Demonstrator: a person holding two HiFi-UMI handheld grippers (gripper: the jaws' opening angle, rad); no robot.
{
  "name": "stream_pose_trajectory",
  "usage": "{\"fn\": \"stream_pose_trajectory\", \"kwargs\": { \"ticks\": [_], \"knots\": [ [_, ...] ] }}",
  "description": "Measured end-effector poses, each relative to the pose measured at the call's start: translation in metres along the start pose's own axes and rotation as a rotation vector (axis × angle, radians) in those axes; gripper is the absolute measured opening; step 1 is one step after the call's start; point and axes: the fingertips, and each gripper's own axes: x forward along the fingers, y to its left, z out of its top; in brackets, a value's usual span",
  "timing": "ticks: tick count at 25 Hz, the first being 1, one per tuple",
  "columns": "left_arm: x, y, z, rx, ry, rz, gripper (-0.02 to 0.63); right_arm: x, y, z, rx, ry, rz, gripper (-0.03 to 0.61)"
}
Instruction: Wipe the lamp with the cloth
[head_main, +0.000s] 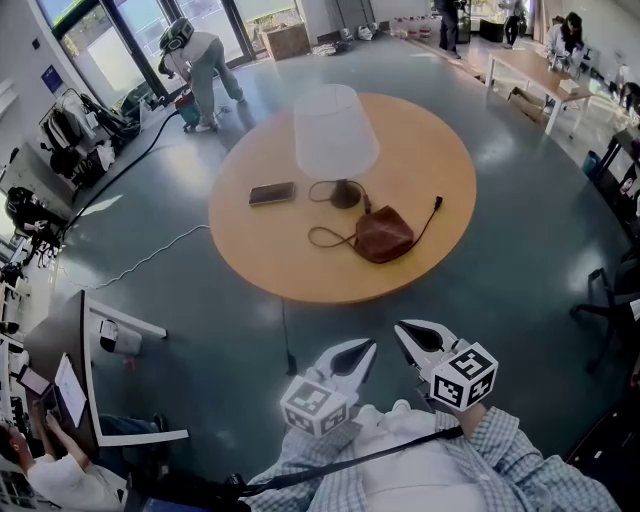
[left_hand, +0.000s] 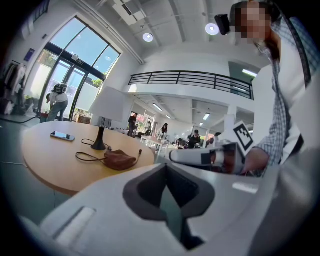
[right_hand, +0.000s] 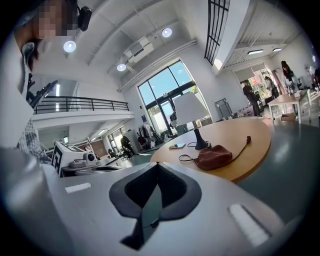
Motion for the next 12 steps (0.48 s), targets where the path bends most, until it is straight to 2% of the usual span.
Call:
{"fn": "stream_pose_trajectory", "kwargs": {
  "ticks": [12],
  "knots": [
    [0.0035, -0.0007, 0.0004, -0.006, -0.006, 0.016, 0.0, -0.0035, -0.0014, 0.0013, -0.002, 0.007, 0.012, 0.003]
  ]
}}
